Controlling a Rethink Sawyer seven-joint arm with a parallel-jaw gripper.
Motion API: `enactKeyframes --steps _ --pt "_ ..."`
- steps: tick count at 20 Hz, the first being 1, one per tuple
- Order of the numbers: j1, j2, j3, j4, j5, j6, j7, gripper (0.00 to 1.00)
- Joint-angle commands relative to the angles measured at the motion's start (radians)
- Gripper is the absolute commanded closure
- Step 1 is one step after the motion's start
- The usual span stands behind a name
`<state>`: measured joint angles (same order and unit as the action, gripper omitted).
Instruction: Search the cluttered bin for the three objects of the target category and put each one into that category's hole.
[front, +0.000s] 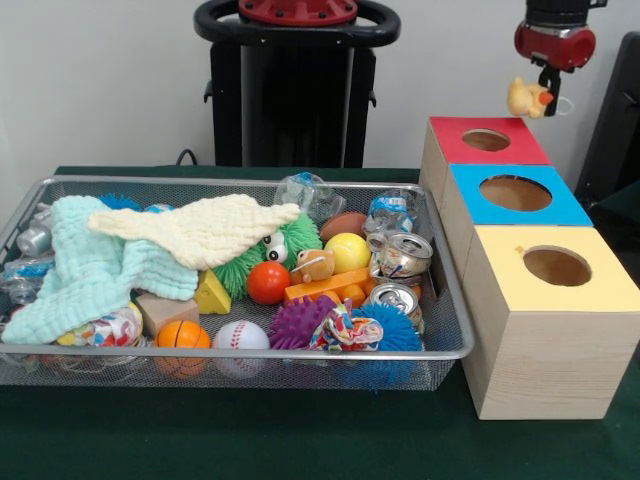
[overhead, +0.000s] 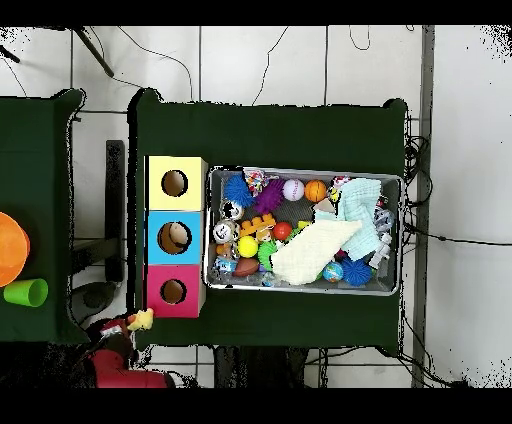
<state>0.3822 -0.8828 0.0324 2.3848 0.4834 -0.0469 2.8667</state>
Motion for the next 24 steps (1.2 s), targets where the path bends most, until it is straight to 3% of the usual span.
enactKeyframes --steps 1,4,16,21,24 --pt "-0.096 0.024 0.094 0.070 -0.095 -0.075 0.126 1.00" --pt "-0.122 0.027 0.096 0.081 -0.129 -0.090 0.130 1.00" --pt "-0.096 0.132 0.070 0.070 -0.185 -0.222 0.172 1.00" --pt "-0.092 0.126 0.077 0.070 -0.175 -0.217 0.180 1.00" --pt "-0.129 0.100 0.092 0.081 -0.184 -0.184 0.171 1.00"
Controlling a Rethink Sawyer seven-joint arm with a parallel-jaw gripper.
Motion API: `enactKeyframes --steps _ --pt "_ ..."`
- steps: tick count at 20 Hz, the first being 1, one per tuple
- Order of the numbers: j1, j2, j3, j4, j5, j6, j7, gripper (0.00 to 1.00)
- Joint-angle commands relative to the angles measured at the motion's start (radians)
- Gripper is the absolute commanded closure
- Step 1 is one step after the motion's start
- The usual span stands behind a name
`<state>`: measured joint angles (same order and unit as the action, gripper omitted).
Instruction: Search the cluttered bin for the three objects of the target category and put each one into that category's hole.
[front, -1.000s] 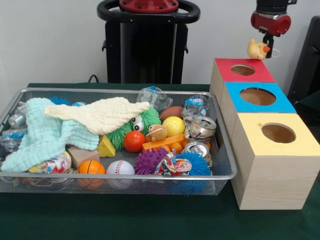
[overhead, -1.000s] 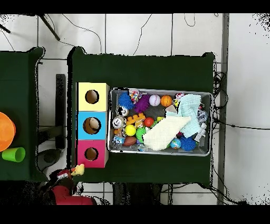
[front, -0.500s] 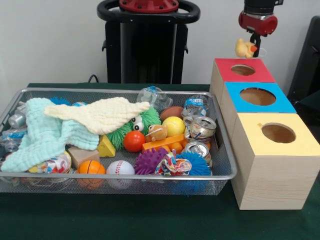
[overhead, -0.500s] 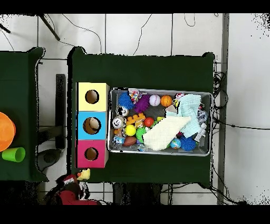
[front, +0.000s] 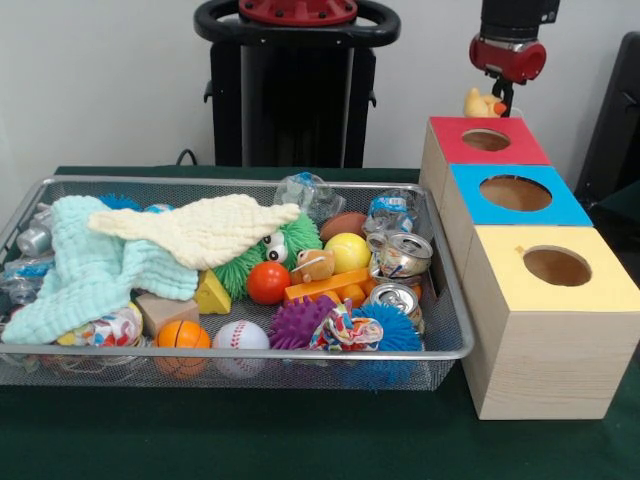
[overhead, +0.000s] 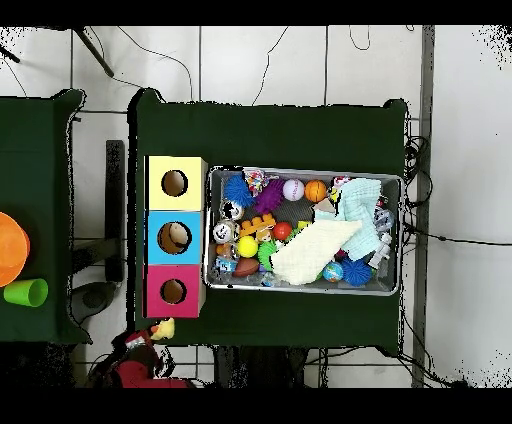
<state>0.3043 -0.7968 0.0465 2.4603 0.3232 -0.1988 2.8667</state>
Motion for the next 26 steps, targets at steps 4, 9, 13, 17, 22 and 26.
enactKeyframes --steps 4,9,13,17,22,26 --pt "-0.095 -0.024 0.093 0.008 -0.033 0.026 0.150 1.00" --pt "-0.127 -0.035 0.085 -0.020 -0.028 0.094 0.105 1.00" --pt "-0.157 -0.039 0.081 -0.041 -0.032 0.130 0.078 1.00" --pt "-0.151 -0.056 0.079 -0.070 -0.015 0.191 0.067 1.00" --pt "-0.158 -0.056 0.072 -0.096 -0.015 0.227 0.051 1.00" --pt "-0.145 -0.060 0.052 -0.118 -0.015 0.269 0.036 1.00"
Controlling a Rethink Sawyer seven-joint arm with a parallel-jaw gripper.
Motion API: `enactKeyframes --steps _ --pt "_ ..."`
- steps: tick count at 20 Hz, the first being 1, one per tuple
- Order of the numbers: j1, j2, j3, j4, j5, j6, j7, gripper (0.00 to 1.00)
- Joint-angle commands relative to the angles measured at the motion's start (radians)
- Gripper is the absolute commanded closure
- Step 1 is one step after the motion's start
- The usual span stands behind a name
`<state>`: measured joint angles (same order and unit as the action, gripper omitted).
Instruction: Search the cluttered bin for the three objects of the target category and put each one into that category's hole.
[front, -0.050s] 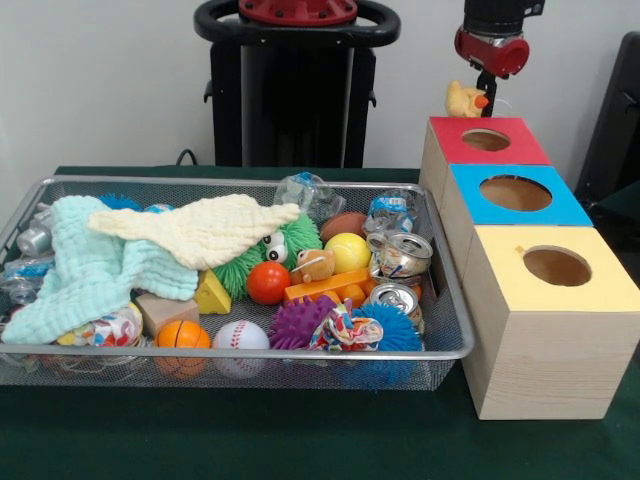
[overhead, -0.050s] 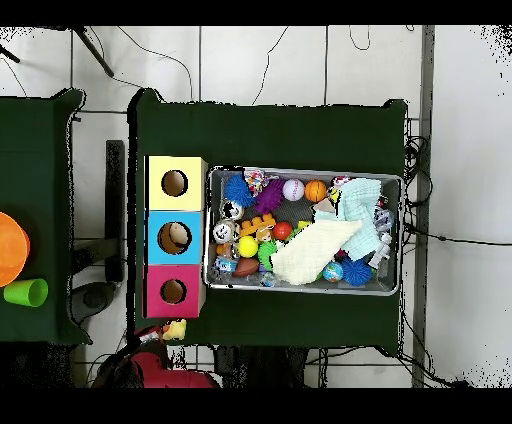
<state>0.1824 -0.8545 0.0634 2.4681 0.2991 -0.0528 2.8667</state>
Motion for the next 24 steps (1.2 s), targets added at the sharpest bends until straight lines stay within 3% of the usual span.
enactKeyframes --steps 1,9,13,24 --pt "-0.017 -0.002 0.027 -0.134 0.009 0.134 0.030 1.00" --pt "0.010 0.031 -0.008 -0.179 -0.014 0.148 0.000 1.00" --pt "-0.011 0.043 0.010 -0.188 -0.027 0.142 -0.009 1.00" --pt "-0.068 -0.015 0.040 -0.216 -0.046 0.298 -0.021 1.00"
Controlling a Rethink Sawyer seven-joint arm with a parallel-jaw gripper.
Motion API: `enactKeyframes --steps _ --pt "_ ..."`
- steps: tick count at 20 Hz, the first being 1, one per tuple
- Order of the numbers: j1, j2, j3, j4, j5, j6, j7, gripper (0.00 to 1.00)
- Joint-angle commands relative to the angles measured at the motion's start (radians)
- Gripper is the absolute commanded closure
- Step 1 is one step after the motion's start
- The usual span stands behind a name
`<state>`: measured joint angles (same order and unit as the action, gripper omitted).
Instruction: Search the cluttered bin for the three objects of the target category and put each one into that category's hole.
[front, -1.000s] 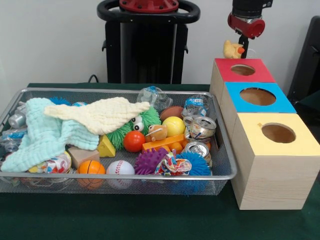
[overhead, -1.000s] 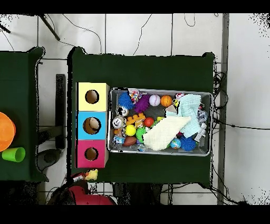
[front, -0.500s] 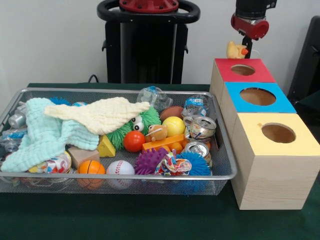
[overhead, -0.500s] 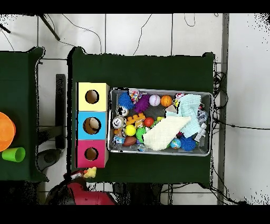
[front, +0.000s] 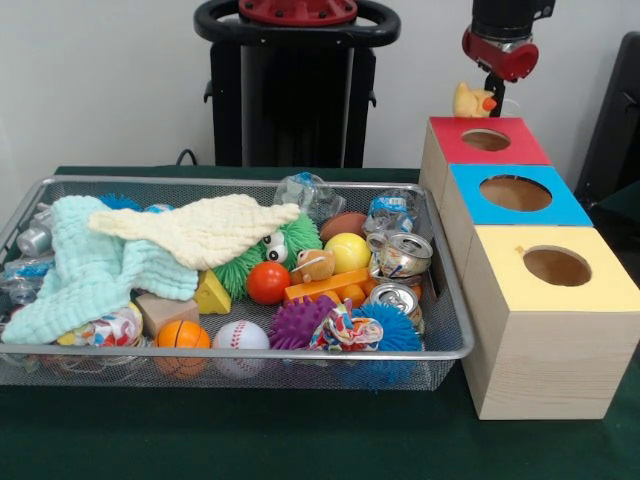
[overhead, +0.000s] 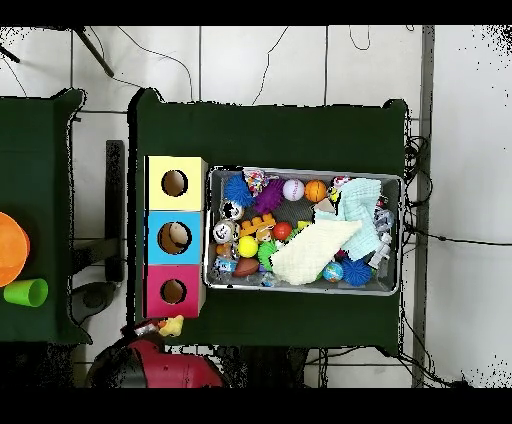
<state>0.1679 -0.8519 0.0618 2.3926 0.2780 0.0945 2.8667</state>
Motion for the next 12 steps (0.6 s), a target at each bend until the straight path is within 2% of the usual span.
enactKeyframes --steps 1,12 --pt "-0.056 -0.020 0.046 -0.139 -0.025 0.152 -0.018 1.00" --pt "-0.055 -0.032 0.050 -0.172 -0.021 0.226 -0.008 1.00"
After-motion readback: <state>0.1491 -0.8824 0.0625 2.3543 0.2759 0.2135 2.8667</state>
